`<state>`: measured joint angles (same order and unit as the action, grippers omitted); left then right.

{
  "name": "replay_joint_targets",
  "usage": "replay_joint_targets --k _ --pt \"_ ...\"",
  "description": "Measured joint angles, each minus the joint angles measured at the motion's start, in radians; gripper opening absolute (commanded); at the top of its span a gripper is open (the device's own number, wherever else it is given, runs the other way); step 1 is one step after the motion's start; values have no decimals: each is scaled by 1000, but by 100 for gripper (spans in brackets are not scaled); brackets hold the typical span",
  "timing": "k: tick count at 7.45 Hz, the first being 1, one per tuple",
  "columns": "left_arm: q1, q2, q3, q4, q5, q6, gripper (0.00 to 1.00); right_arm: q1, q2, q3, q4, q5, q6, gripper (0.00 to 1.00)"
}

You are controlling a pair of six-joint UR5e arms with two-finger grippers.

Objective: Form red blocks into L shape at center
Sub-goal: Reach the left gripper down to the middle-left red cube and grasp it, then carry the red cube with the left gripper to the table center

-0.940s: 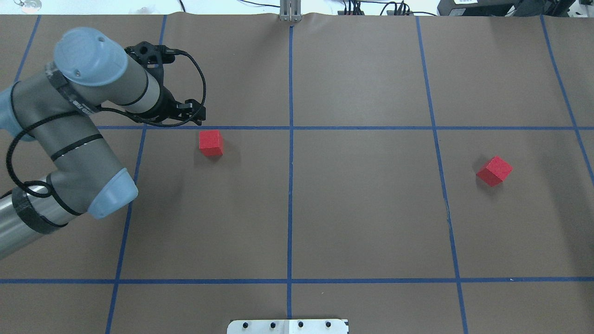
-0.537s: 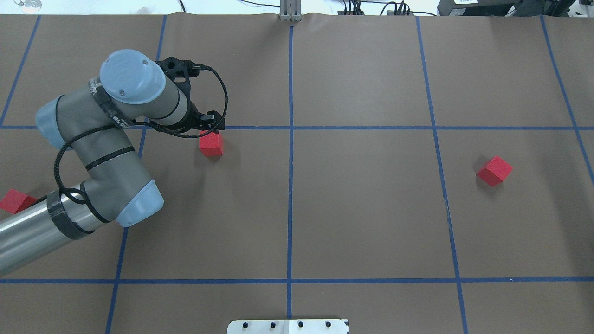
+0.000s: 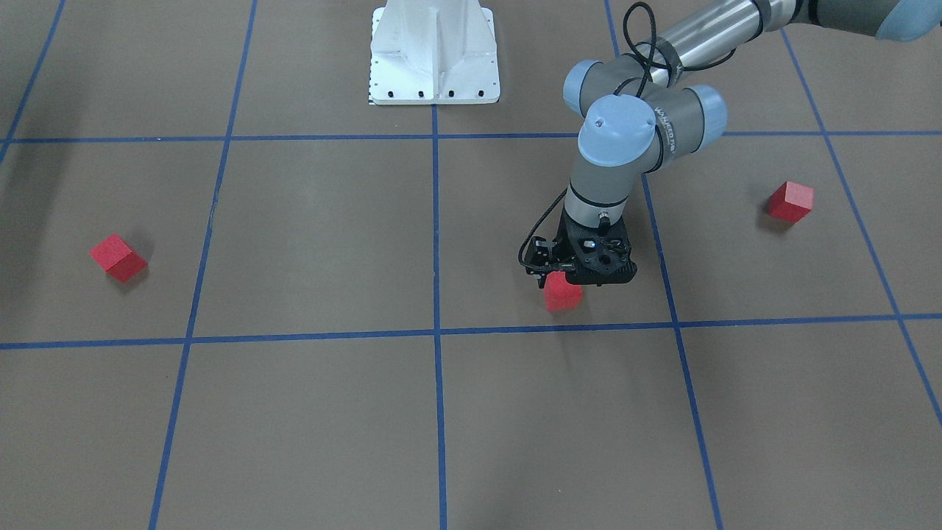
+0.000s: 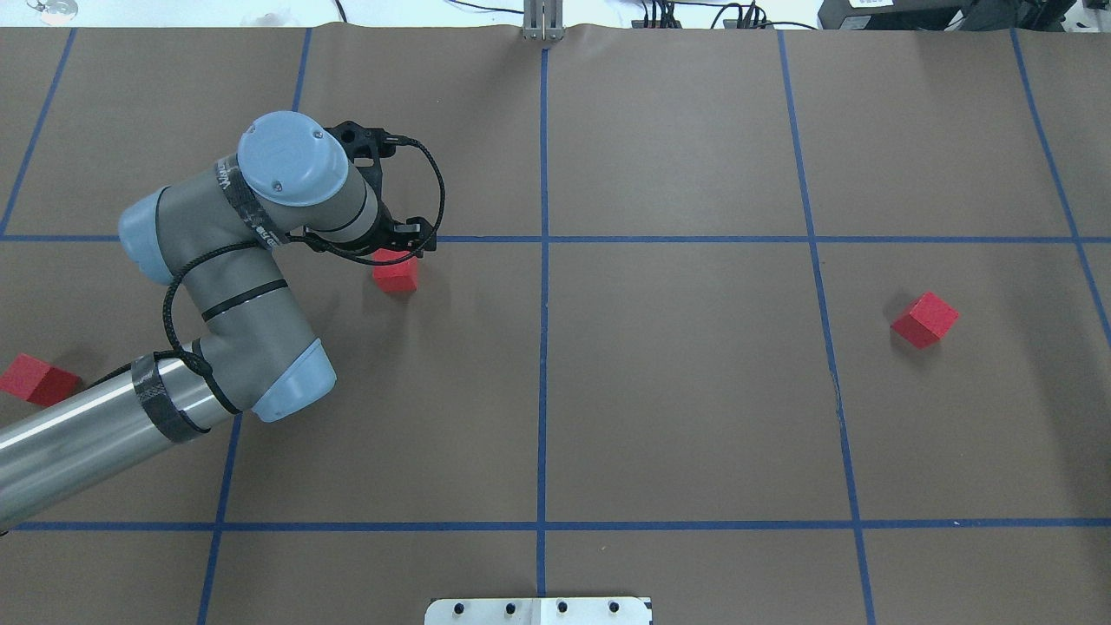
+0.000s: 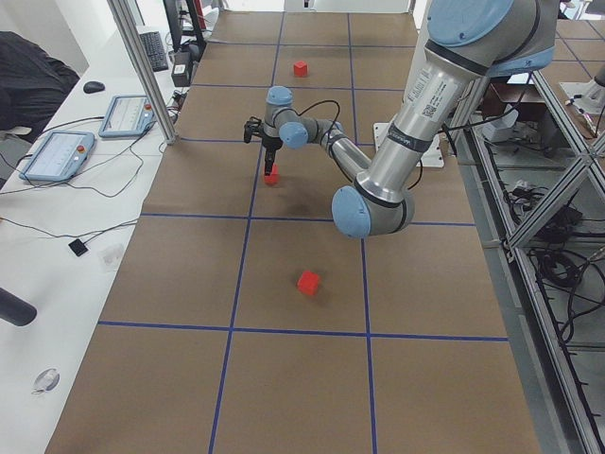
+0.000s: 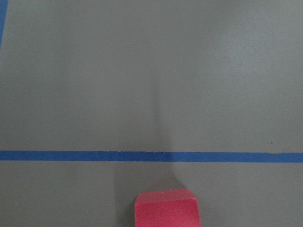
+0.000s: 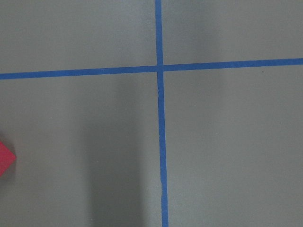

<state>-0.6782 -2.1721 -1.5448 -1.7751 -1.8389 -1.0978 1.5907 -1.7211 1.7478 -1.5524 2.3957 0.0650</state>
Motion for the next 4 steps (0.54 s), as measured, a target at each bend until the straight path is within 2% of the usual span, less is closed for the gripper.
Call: replay_joint_targets --k 3,4 --pt "19 -1 32 -6 1 2 100 0 0 -2 -1 -1 -2 99" --pt "26 -1 37 -6 1 2 73 0 0 -2 -1 -2 -2 99"
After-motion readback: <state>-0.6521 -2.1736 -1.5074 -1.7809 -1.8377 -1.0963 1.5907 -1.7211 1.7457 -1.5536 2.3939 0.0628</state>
